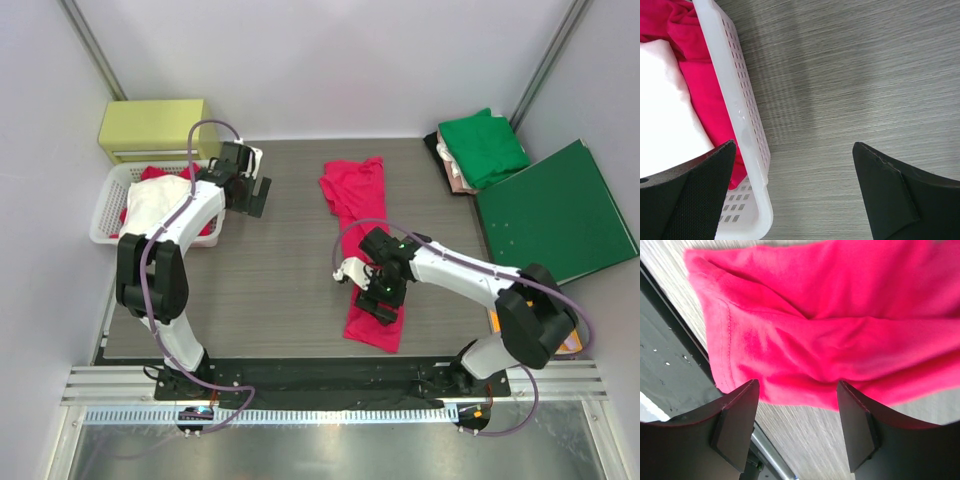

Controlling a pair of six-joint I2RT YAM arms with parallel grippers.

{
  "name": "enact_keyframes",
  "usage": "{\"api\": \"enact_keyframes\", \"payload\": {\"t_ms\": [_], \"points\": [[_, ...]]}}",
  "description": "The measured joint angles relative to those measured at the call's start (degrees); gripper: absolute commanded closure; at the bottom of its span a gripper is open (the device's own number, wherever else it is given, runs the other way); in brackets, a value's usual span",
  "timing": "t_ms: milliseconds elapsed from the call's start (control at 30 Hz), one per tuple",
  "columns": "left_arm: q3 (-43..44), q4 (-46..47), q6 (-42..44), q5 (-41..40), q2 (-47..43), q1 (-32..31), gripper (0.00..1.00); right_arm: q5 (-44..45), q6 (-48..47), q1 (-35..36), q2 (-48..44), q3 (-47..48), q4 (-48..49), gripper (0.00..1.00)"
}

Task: Fold and stack the t-shirts
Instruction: Rotate the tshirt 90 degrees

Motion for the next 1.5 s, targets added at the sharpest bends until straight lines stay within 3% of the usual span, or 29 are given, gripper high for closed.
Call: {"api": "enact_keyframes", "payload": {"t_ms": [233, 300, 333, 400, 500, 633, 800, 900, 1067, 1200, 1267, 1300, 1333, 1367, 1500], "points": [[0.00, 0.00, 0.13, 0.07, 0.00, 0.00, 0.00, 0.00, 0.15, -0.81, -11.61, 0.00, 2.60, 0.27], [0.00, 0.00, 0.13, 0.11, 0.02, 0.00, 0.00, -0.17, 0.22, -0.83, -12.85, 0.00, 3.28, 0.28], [0.00, 0.00, 0.13, 0.11, 0.02, 0.00, 0.00, -0.37, 0.33, -0.85, -12.63, 0.04, 3.67, 0.38], [0.00, -0.04, 0.13, 0.11, 0.09, 0.00, 0.00, -0.55, 0.44, -0.85, -10.93, 0.13, 4.48, 0.46], [0.02, -0.09, 0.13, 0.13, 0.20, 0.00, 0.00, -1.36, 1.40, -0.85, -7.02, 0.26, 5.84, 0.48], [0.00, -0.13, 0.13, 0.11, 0.24, 0.00, 0.00, -2.62, 2.14, -0.94, -3.52, 1.40, 7.48, 0.71], [0.02, -0.24, 0.15, 0.13, 0.55, 0.00, 0.00, -3.69, 2.73, -0.94, 0.50, 3.98, 10.38, 0.55], [0.02, -0.26, 0.35, 0.02, 0.85, 0.00, 0.00, -4.55, 2.89, -0.92, 3.76, 5.11, 11.93, 0.65], [0.02, -0.26, 0.74, 0.02, 0.85, 0.00, 0.00, -5.44, 3.17, -0.72, 6.10, 5.16, 12.28, 0.69], [0.02, -0.26, 0.96, 0.02, 0.87, 0.00, 0.00, -6.05, 3.15, -0.31, 6.05, 4.42, 12.26, 0.86], [0.11, -0.33, 0.98, 0.02, 0.94, 0.00, 0.00, -6.54, 2.86, -0.13, 6.08, 3.87, 11.69, 0.85], [0.28, -0.44, 0.96, 0.02, 1.01, 0.00, 0.00, -6.84, 2.69, 0.02, 6.14, 3.78, 10.86, 0.80], [0.59, -0.50, 0.96, 0.02, 1.25, 0.00, 0.00, -7.34, 2.43, 0.24, 6.47, 3.85, 9.99, 0.85], [0.79, -0.52, 0.96, 0.02, 1.40, 0.00, 0.00, -8.07, 1.92, 0.61, 7.08, 4.24, 8.76, 0.99], [0.98, -0.59, 1.01, -0.07, 1.62, 0.00, 0.00, -10.80, -0.42, 2.27, 13.03, 8.72, 3.13, 0.99]]}}
